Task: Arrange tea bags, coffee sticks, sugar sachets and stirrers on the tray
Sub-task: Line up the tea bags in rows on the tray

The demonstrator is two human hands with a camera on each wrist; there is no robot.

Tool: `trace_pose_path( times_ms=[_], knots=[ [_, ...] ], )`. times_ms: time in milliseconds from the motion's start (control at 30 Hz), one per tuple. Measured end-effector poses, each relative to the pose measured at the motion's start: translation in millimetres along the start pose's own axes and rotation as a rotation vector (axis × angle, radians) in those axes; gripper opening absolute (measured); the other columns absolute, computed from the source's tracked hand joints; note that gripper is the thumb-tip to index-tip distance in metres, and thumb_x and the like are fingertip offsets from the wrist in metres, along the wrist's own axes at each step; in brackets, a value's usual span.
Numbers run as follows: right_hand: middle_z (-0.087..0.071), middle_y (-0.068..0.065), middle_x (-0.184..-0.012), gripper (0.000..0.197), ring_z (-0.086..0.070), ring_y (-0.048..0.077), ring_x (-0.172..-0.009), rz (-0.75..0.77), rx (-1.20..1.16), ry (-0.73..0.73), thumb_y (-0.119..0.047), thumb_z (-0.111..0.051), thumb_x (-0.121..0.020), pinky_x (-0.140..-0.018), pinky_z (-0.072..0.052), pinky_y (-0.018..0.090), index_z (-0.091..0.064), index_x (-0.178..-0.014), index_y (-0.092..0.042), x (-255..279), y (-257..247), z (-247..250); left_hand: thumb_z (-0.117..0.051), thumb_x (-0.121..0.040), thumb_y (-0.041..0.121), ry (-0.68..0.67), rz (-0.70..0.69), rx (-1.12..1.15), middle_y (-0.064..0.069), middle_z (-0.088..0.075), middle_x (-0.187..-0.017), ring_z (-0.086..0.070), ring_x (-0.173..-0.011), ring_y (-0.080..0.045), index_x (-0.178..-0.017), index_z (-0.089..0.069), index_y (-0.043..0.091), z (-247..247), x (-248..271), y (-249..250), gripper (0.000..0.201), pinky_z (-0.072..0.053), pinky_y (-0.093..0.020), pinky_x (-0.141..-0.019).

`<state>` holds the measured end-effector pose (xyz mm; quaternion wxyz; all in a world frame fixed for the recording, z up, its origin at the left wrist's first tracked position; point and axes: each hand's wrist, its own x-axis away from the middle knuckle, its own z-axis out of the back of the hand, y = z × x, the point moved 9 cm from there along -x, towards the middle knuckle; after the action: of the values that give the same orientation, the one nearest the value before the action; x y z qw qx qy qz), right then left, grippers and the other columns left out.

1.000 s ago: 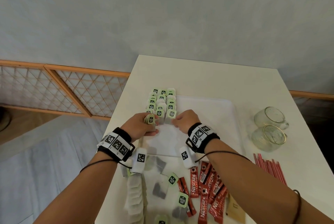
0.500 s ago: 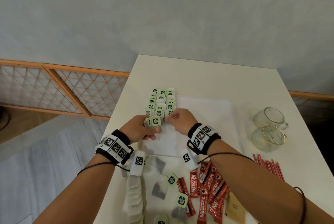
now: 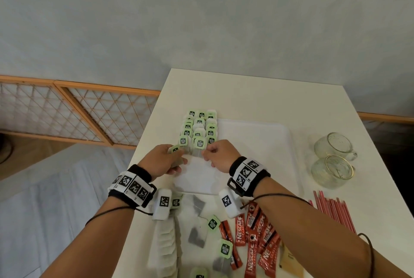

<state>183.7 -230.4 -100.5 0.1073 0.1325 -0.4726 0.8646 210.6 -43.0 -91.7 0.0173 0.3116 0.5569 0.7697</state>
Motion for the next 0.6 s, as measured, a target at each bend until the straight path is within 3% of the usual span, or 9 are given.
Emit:
trace_pose_path(
  times_ms=[133, 233, 333, 433, 533, 600],
  knots=[
    [-0.072, 0.015, -0.081, 0.031, -0.057, 0.017, -0.057, -0.003, 0.036, -0.051, -0.021, -0.063, -0.096, -0.062, -0.052, 0.03, -0.073, -0.079, 0.002, -4.1, -5.5, -17.1, -0.052, -0.1, 0.015, 0.076, 0.07, 0.003, -0.016, -0.064, -0.083, -0.061, -0.058, -0.022, -0.099, -0.064, 0.002, 18.8, 0.4, -4.9, 0.018, -0.046, -0.025, -0.047],
    [-0.068, 0.009, -0.07, 0.031, -0.058, 0.019, -0.06, 0.0, 0.073, -0.07, -0.024, -0.064, -0.096, -0.067, -0.059, 0.037, -0.075, -0.077, -0.002, -8.0, -15.4, -30.4, -0.049, -0.097, 0.009, 0.085, 0.096, -0.018, -0.01, -0.061, -0.07, -0.059, -0.058, -0.023, -0.098, -0.065, 0.001, 25.0, 0.7, -7.6, 0.018, -0.046, -0.026, -0.049],
    [-0.064, 0.004, -0.064, 0.033, -0.057, 0.019, -0.056, -0.023, 0.105, -0.063, -0.025, -0.064, -0.096, -0.062, -0.056, 0.032, -0.076, -0.076, -0.002, -12.0, -24.0, -38.5, -0.05, -0.092, 0.0, 0.061, 0.08, -0.071, -0.006, -0.057, -0.059, -0.058, -0.057, -0.023, -0.095, -0.064, 0.0, 23.3, 2.6, -6.9, 0.014, -0.045, -0.026, -0.049],
    [-0.07, 0.0, -0.064, 0.035, -0.058, 0.014, -0.051, -0.047, 0.138, -0.045, -0.03, -0.065, -0.097, -0.058, -0.056, 0.029, -0.077, -0.075, -0.005, -17.3, -27.5, -39.9, -0.053, -0.094, -0.003, 0.034, 0.049, -0.122, -0.013, -0.061, -0.069, -0.061, -0.058, -0.023, -0.094, -0.059, -0.001, 20.3, 4.0, -6.5, 0.006, -0.045, -0.025, -0.047],
    [-0.077, 0.004, -0.075, 0.036, -0.065, 0.017, -0.06, -0.088, 0.164, -0.061, -0.034, -0.065, -0.095, -0.071, -0.063, 0.037, -0.078, -0.081, -0.004, -20.1, -25.5, -41.5, -0.064, -0.093, 0.003, 0.054, 0.03, -0.121, -0.021, -0.07, -0.082, -0.067, -0.063, -0.023, -0.102, -0.061, -0.003, 20.1, 3.9, -9.1, 0.012, -0.049, -0.022, -0.047],
    [-0.077, 0.006, -0.076, 0.04, -0.07, 0.021, -0.065, -0.096, 0.166, -0.051, -0.041, -0.065, -0.093, -0.073, -0.063, 0.04, -0.076, -0.079, -0.005, -18.7, -25.6, -40.2, -0.068, -0.093, 0.006, 0.085, 0.028, -0.092, -0.021, -0.072, -0.084, -0.07, -0.063, -0.022, -0.105, -0.062, -0.004, 21.0, 2.9, -11.7, 0.017, -0.052, -0.022, -0.049]
  ],
)
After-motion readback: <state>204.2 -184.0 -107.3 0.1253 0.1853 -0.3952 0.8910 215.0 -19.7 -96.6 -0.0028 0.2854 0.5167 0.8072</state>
